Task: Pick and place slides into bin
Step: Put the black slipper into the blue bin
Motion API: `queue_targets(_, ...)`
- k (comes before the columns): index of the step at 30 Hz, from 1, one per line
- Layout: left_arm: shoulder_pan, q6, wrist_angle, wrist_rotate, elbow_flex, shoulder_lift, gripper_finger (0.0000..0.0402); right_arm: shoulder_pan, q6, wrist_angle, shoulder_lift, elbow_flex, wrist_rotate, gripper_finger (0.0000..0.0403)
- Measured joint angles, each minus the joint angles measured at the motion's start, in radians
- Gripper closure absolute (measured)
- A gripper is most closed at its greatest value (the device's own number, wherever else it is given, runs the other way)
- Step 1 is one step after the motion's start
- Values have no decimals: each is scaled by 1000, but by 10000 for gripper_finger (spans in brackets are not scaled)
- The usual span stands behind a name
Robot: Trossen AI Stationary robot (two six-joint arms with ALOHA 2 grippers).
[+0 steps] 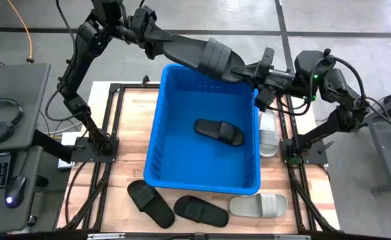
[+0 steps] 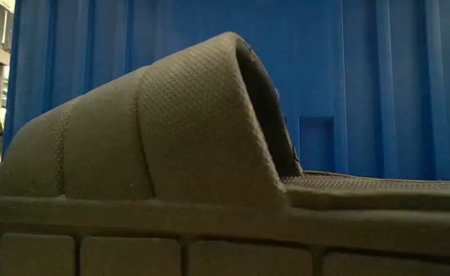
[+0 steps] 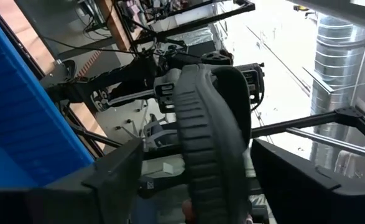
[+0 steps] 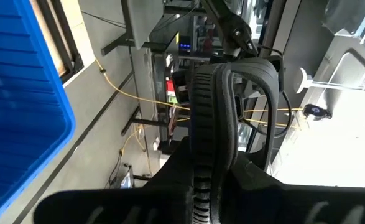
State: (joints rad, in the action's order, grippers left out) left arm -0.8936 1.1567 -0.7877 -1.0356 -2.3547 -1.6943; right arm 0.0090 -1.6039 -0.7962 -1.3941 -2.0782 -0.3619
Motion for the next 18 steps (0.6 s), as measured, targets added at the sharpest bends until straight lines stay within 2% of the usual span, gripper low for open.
queue_targets(11,6,2,0,10,0,0,195,-1,-2,0,-1,0,4,398)
queue_targets(18,13,10,-1,15,0,0,281,-1,-2,1,-2,0,3,398)
